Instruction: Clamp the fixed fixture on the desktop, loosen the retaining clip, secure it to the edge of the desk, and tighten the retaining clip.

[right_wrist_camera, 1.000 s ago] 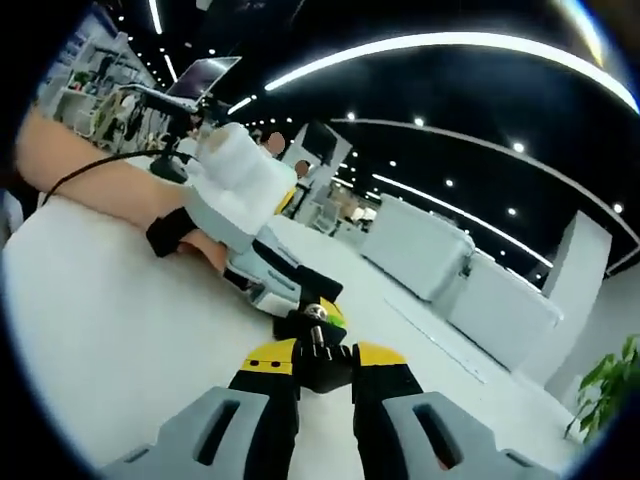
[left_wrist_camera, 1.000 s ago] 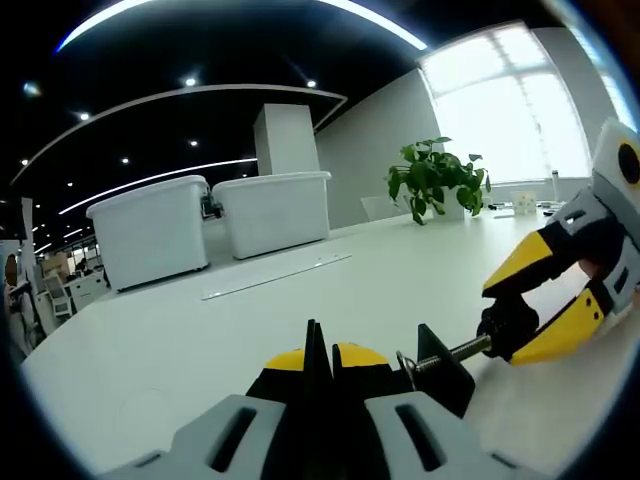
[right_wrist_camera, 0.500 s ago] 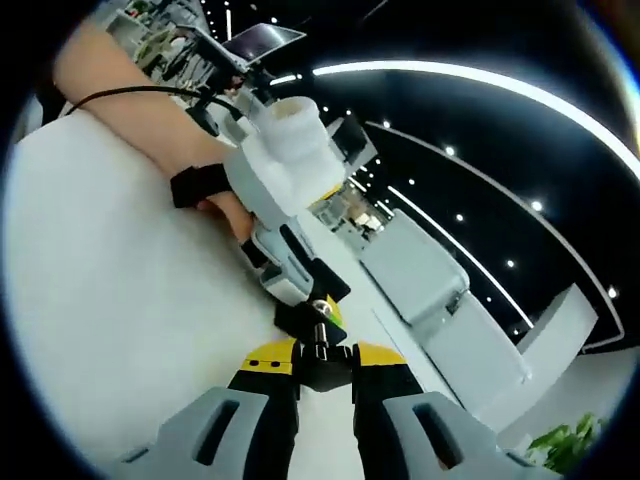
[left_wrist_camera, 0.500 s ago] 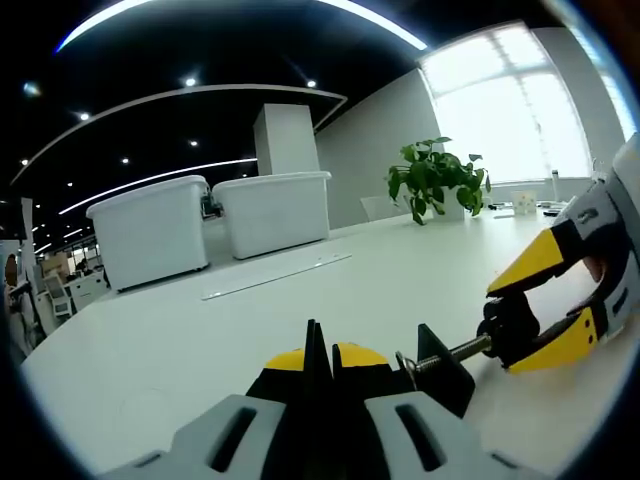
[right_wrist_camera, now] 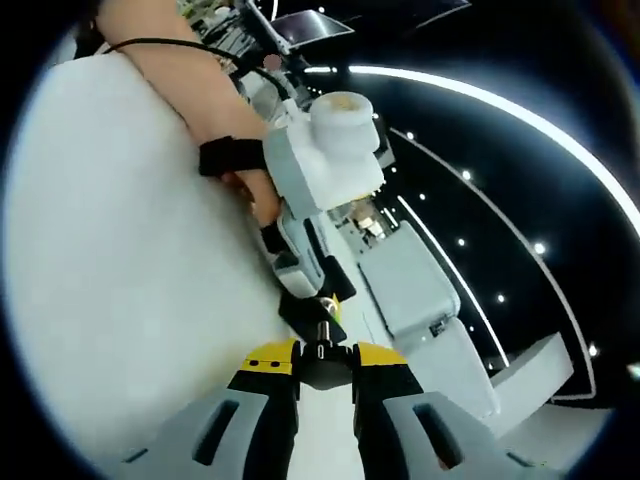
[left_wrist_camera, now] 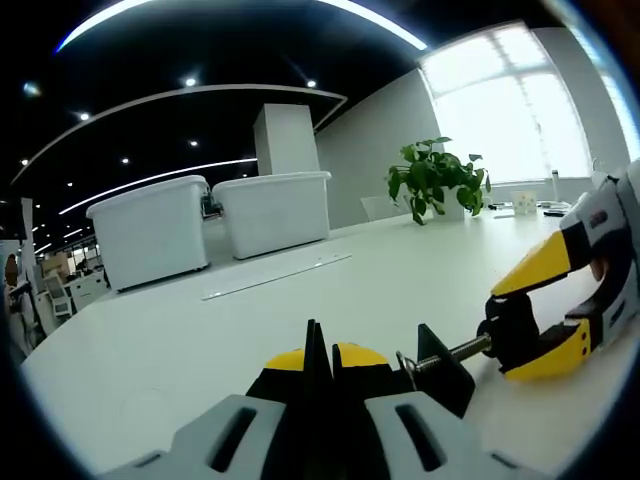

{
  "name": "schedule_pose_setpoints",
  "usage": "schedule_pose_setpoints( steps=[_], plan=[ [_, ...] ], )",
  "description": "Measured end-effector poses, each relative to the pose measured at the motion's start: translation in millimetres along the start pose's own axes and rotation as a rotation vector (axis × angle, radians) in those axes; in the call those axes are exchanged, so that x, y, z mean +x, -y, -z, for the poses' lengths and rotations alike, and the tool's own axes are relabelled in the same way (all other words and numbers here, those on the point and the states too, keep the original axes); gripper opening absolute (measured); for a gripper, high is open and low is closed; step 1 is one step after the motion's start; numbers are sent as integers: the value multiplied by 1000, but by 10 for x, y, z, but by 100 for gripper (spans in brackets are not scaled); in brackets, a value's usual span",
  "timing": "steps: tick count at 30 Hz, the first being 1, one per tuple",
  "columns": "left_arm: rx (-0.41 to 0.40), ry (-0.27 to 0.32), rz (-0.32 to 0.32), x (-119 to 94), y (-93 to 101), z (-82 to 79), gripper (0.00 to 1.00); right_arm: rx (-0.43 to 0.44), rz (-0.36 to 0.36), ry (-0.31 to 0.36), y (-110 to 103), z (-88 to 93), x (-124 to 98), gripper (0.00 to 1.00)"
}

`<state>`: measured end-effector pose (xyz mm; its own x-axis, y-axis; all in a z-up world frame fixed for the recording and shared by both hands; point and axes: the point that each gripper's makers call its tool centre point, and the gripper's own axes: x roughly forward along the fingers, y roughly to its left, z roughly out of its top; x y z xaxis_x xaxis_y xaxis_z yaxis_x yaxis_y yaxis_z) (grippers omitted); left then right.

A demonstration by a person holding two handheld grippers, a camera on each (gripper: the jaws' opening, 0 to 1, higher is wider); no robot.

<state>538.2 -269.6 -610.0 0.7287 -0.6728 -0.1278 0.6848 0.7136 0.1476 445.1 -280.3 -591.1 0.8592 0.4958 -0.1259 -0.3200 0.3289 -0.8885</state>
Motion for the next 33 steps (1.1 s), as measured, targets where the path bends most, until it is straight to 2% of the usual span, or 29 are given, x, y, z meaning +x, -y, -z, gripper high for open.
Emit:
schedule_pose_setpoints(
  steps=[17,25,29,31,33],
  plan=[
    [-2,0,3,25,-16,-11,7,-105,-3,-14,2,6,18,19],
    [-3,0,2,17,-12,-11,7,-107,-5,-11,16,9,25,19],
    [-3,0,3,16,-12,-11,7,112,-8,36,48,-7,24,20],
    [-3,0,3,17,-12,-11,7,181,-23,41,75,-12,48,22],
    [-3,0,3,17,-12,-11,7,254,-28,74,85,-69,37,26]
  ],
)
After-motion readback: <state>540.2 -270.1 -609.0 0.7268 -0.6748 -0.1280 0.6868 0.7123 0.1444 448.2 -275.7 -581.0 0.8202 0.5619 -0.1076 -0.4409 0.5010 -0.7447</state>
